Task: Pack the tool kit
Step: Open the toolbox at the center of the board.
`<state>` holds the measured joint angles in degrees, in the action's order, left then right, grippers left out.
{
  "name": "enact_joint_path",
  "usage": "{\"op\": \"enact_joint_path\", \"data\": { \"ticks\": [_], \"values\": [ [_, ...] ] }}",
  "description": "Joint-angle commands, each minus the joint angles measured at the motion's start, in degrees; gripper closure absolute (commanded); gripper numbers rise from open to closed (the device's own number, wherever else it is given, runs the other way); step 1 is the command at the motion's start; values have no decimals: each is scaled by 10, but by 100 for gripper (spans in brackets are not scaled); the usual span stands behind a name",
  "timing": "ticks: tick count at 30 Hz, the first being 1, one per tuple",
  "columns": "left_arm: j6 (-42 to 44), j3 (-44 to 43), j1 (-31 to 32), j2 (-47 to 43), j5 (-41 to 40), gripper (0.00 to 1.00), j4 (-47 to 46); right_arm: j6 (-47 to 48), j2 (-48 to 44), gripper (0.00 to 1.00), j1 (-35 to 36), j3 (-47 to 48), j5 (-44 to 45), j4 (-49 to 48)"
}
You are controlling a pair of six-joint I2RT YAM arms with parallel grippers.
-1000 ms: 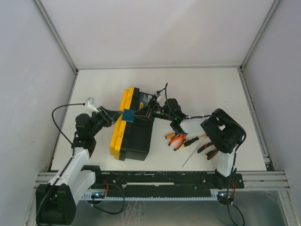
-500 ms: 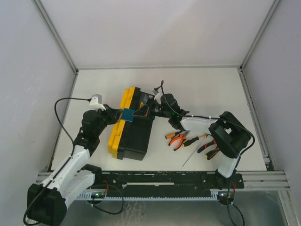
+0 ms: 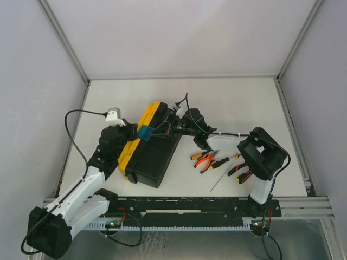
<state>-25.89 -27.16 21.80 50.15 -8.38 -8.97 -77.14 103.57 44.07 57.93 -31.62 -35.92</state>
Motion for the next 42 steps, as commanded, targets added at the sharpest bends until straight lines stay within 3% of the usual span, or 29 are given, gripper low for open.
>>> {"op": "enact_joint_path", "data": {
  "ticks": [1, 5, 13, 17, 42],
  "values": [
    [-14, 28, 46, 36, 130, 100, 110, -18, -35, 100, 35, 48, -28, -107],
    [-12, 33, 54, 36, 111, 100, 113, -91, 8, 97, 34, 40, -48, -253],
    [-39, 75, 99, 40, 53, 100, 86, -71, 14, 93, 38, 65, -45, -290],
    [-53, 103, 104, 47, 24, 100, 70, -91, 35, 93, 33, 71, -59, -375],
    [-105, 154, 138, 27, -26, 100, 40, -117, 54, 97, 21, 106, -62, -495]
  ]
}}
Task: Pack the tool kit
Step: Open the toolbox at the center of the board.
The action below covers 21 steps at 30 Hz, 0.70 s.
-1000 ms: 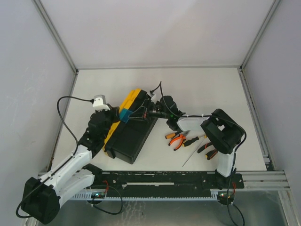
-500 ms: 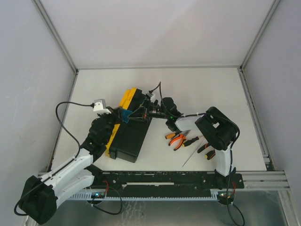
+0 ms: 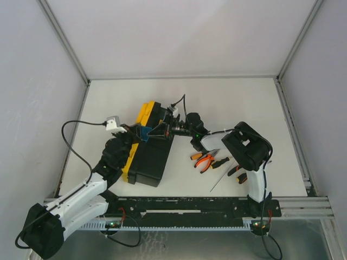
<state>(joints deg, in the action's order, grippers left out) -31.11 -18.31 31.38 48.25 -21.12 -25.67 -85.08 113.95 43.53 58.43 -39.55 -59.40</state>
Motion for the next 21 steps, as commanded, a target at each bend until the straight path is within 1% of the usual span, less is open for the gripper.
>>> {"op": "enact_joint_path", "data": {
  "ticks": [1, 3, 4, 6, 10, 13, 15, 16, 17, 19, 20, 21],
  "values": [
    [-54, 66, 42, 48, 103, 100, 204, -41, -52, 97, 26, 103, 17, -261],
    [-54, 65, 42, 51, 109, 100, 198, -36, -64, 100, 26, 105, 13, -267],
    [-54, 65, 42, 53, 108, 100, 198, -32, -73, 100, 27, 108, 12, -261],
    [-50, 64, 43, 55, 106, 100, 199, -33, -88, 100, 26, 114, 9, -221],
    [-50, 66, 43, 55, 97, 100, 204, -38, -110, 100, 29, 119, 7, -217],
    [-52, 68, 45, 54, 92, 100, 203, -21, -128, 100, 27, 119, 5, -172],
    [-51, 63, 46, 53, 91, 100, 208, -23, -134, 100, 28, 119, -1, -171],
    [-53, 58, 46, 48, 87, 99, 218, -16, -142, 100, 28, 119, -1, -143],
    [-56, 54, 46, 40, 80, 95, 227, 0, -151, 100, 27, 116, 4, -98],
    [-53, 42, 46, 16, 70, 92, 244, 35, -172, 100, 22, 97, 33, 29],
    [-49, 30, 45, 4, 62, 89, 260, 46, -179, 100, 19, 78, 52, 70],
    [-47, 18, 44, -8, 52, 85, 277, 47, -183, 100, 15, 58, 67, 90]
  ]
}}
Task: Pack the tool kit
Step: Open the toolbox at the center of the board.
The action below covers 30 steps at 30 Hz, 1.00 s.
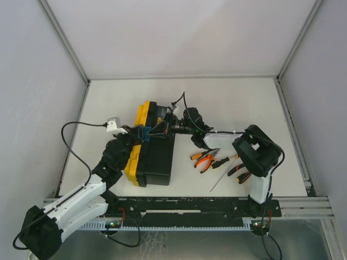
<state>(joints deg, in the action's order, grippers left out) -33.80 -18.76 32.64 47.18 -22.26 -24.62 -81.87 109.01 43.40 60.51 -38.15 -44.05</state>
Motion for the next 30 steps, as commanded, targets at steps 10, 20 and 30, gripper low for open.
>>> {"op": "enact_joint_path", "data": {
  "ticks": [10, 20, 30],
  "values": [
    [17, -42, -115, -69, 197, 80, 328, -27, -105, 100, 7, -63, 57, -107],
    [-29, -54, -127, -187, 254, 52, 447, -23, -103, 100, 0, -63, 59, -102],
    [-40, -125, -124, -255, 257, 27, 602, -19, -102, 100, -1, -62, 53, -100]
  ]
}}
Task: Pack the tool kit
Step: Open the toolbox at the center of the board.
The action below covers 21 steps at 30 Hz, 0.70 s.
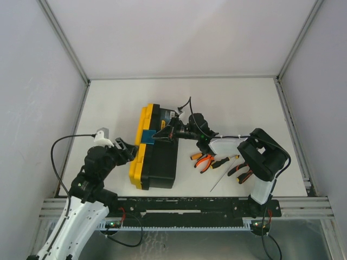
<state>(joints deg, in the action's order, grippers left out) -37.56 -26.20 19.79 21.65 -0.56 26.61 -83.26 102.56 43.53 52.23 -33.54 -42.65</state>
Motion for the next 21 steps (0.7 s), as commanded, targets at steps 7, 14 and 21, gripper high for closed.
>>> {"op": "enact_joint_path", "data": {
  "ticks": [7, 14, 21],
  "values": [
    [39, -94, 35, 18, 81, 3, 97, -4, -38, 100, -3, 21, 4, -114],
    [37, -153, 100, 33, -21, 0, 133, -3, -37, 100, -3, 25, -1, -112],
    [55, -179, 128, 103, -4, 0, 157, 0, -43, 100, -4, 28, -1, -106]
  ]
}}
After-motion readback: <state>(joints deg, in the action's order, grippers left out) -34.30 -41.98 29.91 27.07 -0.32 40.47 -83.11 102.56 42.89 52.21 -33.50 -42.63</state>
